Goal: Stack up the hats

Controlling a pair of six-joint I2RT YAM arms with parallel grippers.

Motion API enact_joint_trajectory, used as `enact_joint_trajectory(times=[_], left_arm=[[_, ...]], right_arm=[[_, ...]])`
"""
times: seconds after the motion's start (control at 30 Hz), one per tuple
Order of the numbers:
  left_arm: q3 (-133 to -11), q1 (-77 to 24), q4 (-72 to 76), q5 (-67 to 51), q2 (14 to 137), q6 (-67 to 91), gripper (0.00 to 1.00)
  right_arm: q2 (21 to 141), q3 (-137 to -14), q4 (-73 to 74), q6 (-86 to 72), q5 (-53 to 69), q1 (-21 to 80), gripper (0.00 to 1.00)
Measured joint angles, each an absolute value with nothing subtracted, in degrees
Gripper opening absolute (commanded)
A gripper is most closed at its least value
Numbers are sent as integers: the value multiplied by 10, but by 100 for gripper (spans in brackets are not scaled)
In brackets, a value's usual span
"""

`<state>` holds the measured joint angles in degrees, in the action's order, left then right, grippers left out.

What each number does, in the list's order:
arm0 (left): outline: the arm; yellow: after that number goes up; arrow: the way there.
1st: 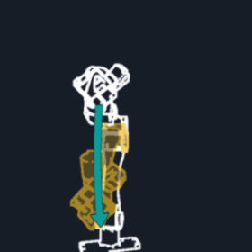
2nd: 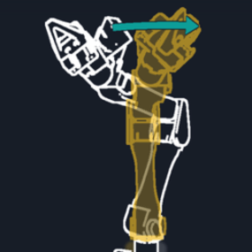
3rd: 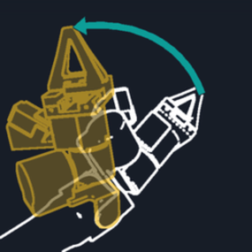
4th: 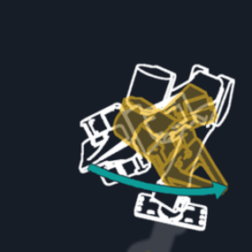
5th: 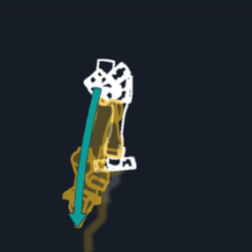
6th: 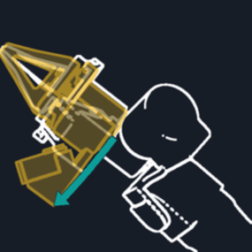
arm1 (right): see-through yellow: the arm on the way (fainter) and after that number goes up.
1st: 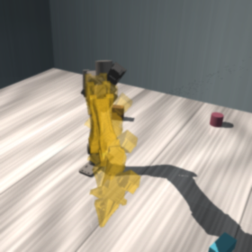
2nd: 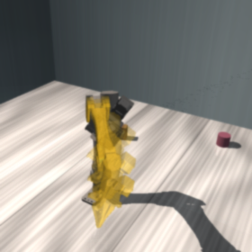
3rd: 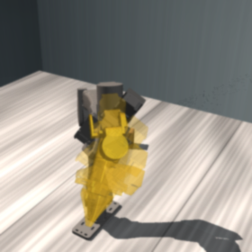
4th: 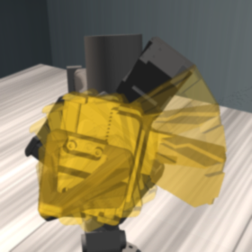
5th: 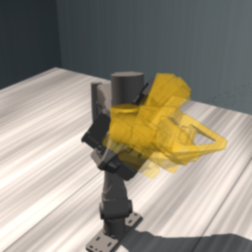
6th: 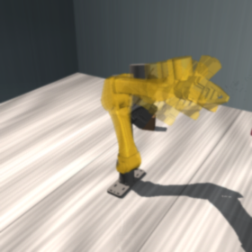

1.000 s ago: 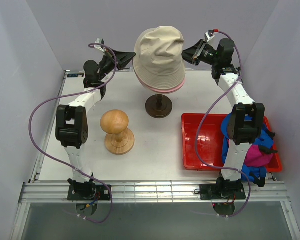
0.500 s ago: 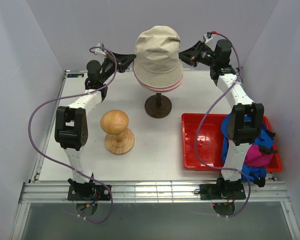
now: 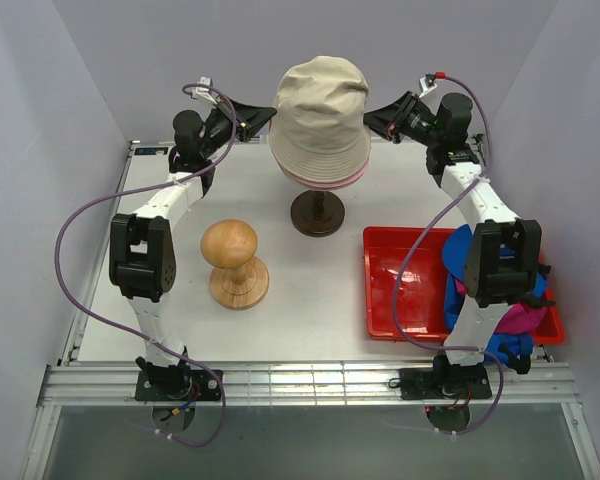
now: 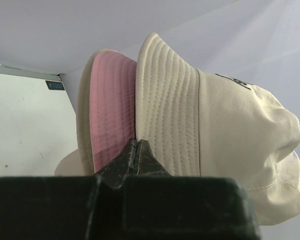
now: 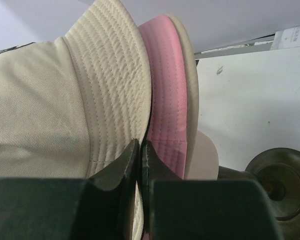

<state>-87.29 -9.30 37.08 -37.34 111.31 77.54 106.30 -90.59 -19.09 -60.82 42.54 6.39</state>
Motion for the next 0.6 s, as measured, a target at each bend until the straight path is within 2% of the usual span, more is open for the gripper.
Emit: enact_joint_trajectory(times=[0.6], left_arm=[[-915, -93, 272, -396, 1119, 693, 0]], right_arm=[[1065, -883, -237, -611, 423, 62, 8]])
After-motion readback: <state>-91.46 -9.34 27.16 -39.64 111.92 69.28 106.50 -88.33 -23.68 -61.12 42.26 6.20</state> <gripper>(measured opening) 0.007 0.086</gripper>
